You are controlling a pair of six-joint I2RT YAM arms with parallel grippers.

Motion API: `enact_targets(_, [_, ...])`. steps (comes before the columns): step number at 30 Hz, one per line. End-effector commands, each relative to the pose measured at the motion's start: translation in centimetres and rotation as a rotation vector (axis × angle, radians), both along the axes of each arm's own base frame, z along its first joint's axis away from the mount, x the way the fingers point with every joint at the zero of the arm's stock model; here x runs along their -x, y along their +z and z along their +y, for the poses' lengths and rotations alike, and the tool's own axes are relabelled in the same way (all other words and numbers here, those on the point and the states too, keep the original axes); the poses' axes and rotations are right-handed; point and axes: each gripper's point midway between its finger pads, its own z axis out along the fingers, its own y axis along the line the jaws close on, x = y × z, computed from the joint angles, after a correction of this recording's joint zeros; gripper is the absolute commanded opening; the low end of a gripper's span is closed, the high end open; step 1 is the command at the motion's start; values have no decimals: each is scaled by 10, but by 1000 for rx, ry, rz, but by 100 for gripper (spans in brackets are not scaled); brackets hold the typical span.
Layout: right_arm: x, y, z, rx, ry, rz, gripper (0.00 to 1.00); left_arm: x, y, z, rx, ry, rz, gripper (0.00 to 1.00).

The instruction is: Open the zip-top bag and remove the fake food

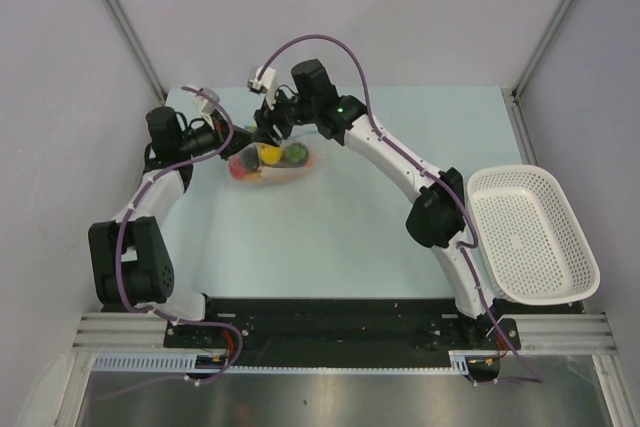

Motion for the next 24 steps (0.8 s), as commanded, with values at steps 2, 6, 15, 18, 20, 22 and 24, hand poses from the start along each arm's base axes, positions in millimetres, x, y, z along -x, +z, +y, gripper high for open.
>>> enact_targets(2, [8, 74, 12, -136, 7, -139, 53, 4, 24, -3, -30, -12, -92, 0])
enact_targets(6, [11, 71, 16, -139, 21, -134, 44, 7, 23, -4, -33, -11, -98, 0])
enact_targets(15, [8, 59, 9, -102, 16, -127, 34, 8, 21, -3, -34, -8, -94, 0])
enact_targets(18, [7, 56, 8, -92, 9, -117, 24, 8, 20, -2, -38, -1, -91, 0])
enact_targets(20, [7, 56, 7, -88, 6, -120, 24, 8, 21, -1, -36, 1, -92, 0])
enact_targets(22, [5, 51, 4, -78, 3, -114, 25, 7, 21, 0, -33, 3, -91, 0])
enact_targets(24, [6, 51, 4, -75, 3, -111, 25, 7, 20, 0, -31, 0, -90, 0])
